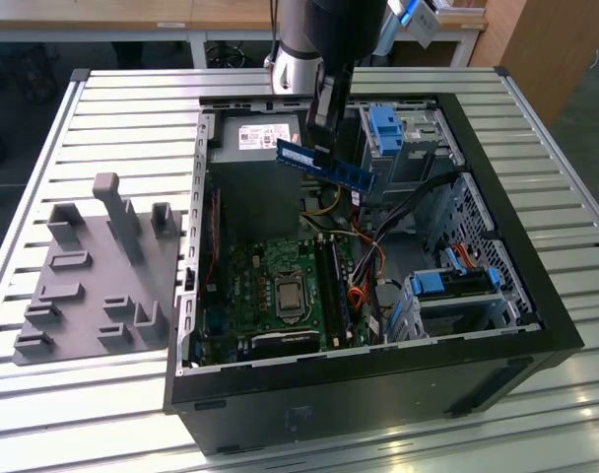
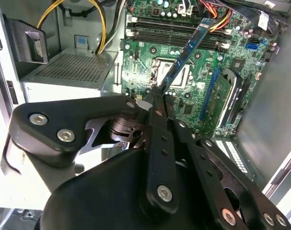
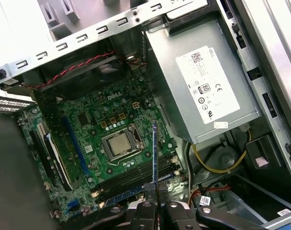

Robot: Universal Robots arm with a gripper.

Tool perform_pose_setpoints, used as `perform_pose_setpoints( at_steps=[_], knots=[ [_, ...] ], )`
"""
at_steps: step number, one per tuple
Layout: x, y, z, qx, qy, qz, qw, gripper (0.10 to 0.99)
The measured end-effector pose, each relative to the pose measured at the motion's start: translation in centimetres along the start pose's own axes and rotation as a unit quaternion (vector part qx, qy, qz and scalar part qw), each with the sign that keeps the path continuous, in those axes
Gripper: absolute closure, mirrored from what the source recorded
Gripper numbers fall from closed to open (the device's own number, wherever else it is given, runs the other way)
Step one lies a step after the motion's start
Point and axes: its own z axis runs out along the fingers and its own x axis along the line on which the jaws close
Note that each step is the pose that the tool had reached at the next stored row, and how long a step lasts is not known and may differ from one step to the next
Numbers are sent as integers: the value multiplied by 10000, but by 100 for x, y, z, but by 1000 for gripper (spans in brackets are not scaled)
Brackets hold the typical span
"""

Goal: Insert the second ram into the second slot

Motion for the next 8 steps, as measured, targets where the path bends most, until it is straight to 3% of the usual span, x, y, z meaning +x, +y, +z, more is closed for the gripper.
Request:
perform_pose_setpoints(
  at_steps=[8],
  knots=[
    [0, 0, 1, 1, -4, 145, 9999, 957]
  ],
)
